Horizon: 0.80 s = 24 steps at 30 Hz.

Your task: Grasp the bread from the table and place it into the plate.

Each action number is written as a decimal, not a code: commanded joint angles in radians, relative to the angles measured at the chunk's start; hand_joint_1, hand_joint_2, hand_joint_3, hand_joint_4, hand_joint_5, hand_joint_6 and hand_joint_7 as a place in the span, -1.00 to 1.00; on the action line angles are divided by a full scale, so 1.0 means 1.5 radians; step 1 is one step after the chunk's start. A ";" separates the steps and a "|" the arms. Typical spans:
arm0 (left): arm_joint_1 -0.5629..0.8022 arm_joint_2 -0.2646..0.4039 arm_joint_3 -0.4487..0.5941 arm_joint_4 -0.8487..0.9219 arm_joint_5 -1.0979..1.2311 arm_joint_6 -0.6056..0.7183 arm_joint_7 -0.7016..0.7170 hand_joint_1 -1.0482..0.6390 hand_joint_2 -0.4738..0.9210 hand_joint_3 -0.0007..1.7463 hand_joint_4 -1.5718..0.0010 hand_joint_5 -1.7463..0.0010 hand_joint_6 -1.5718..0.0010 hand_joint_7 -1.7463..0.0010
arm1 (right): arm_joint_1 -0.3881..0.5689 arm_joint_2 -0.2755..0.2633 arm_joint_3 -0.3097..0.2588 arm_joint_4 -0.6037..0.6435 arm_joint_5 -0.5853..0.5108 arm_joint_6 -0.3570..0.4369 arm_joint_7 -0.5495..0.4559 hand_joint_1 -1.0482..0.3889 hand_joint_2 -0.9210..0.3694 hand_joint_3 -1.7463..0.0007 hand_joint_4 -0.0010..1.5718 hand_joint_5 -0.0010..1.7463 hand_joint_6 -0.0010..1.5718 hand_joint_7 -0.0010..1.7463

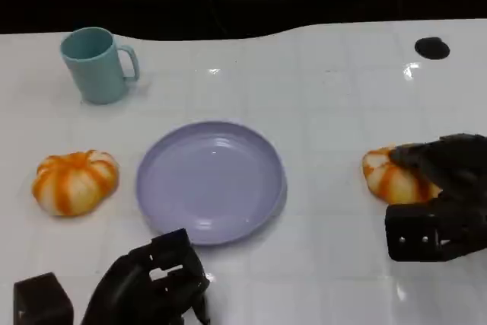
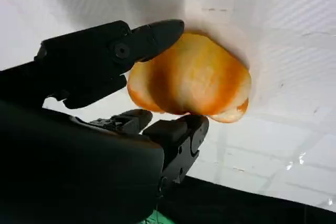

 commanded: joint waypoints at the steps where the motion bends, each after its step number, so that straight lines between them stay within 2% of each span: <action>1: 0.009 0.007 0.003 -0.009 0.003 0.005 0.008 -0.45 0.79 -0.45 0.01 -1.00 0.07 -0.67 | -0.013 0.002 -0.014 0.039 0.032 -0.055 -0.091 0.14 -0.97 0.99 0.20 -0.73 0.08 -0.91; 2: 0.009 0.007 0.003 -0.009 0.004 0.003 0.009 -0.45 0.79 -0.45 0.01 -1.00 0.07 -0.67 | -0.014 0.003 -0.015 0.049 0.037 -0.068 -0.110 0.16 -0.99 0.98 0.24 -0.61 0.17 -0.93; 5: 0.009 0.006 0.003 -0.007 0.006 -0.003 0.010 -0.47 0.79 -0.44 0.01 -1.00 0.07 -0.68 | -0.019 0.007 -0.018 0.080 0.051 -0.103 -0.162 0.21 -1.00 0.96 0.13 0.18 0.44 -0.94; 7: 0.009 0.006 0.003 -0.008 0.006 -0.001 0.011 -0.47 0.79 -0.44 0.01 -1.00 0.07 -0.68 | -0.023 0.009 -0.015 0.097 0.053 -0.119 -0.190 0.22 -1.00 0.95 0.08 0.43 0.51 -0.93; 9: 0.009 0.006 0.002 -0.009 0.007 0.001 0.011 -0.47 0.79 -0.44 0.01 -1.00 0.07 -0.69 | -0.027 0.010 -0.012 0.113 0.051 -0.133 -0.216 0.25 -1.00 0.95 0.09 0.58 0.56 -0.91; 11: 0.009 0.007 0.002 -0.008 0.008 -0.001 0.012 -0.47 0.79 -0.44 0.01 -1.00 0.07 -0.69 | -0.031 0.011 -0.009 0.124 0.048 -0.138 -0.229 0.25 -1.00 0.93 0.07 0.63 0.56 -0.91; 14: 0.008 0.007 0.001 -0.007 0.008 -0.001 0.013 -0.46 0.79 -0.44 0.01 -1.00 0.08 -0.69 | -0.035 0.011 -0.007 0.134 0.049 -0.149 -0.242 0.27 -0.98 0.91 0.07 0.58 0.60 -0.90; 17: 0.009 0.007 0.001 -0.008 0.006 0.000 0.012 -0.46 0.79 -0.44 0.01 -1.00 0.08 -0.69 | -0.038 0.009 -0.003 0.144 0.047 -0.164 -0.255 0.32 -0.94 0.91 0.11 0.64 0.67 -0.85; 18: 0.009 0.008 0.001 -0.008 0.006 -0.001 0.011 -0.45 0.79 -0.43 0.02 -1.00 0.09 -0.69 | -0.039 0.008 -0.001 0.147 0.045 -0.170 -0.260 0.31 -0.92 0.75 0.12 0.78 0.66 -0.69; 19: 0.008 0.007 0.001 -0.008 0.004 0.000 0.010 -0.45 0.79 -0.43 0.02 -1.00 0.09 -0.69 | -0.039 0.007 0.000 0.150 0.045 -0.176 -0.264 0.30 -0.81 0.56 0.12 0.84 0.56 -0.46; 21: 0.009 0.007 0.001 -0.011 0.002 0.005 0.010 -0.46 0.78 -0.43 0.02 -1.00 0.09 -0.70 | -0.039 0.008 0.001 0.153 0.047 -0.180 -0.268 0.29 -0.52 0.07 0.13 0.97 0.24 0.25; 22: 0.009 0.008 0.001 -0.011 0.003 0.005 0.011 -0.46 0.78 -0.43 0.02 -1.00 0.09 -0.70 | -0.039 0.009 0.003 0.157 0.046 -0.186 -0.281 0.29 -0.45 -0.03 0.13 0.98 0.15 0.45; 24: 0.009 0.008 0.001 -0.010 0.005 0.002 0.012 -0.46 0.78 -0.43 0.02 -1.00 0.09 -0.70 | -0.039 0.011 0.005 0.164 0.042 -0.191 -0.303 0.30 -0.34 -0.08 0.14 1.00 0.06 0.67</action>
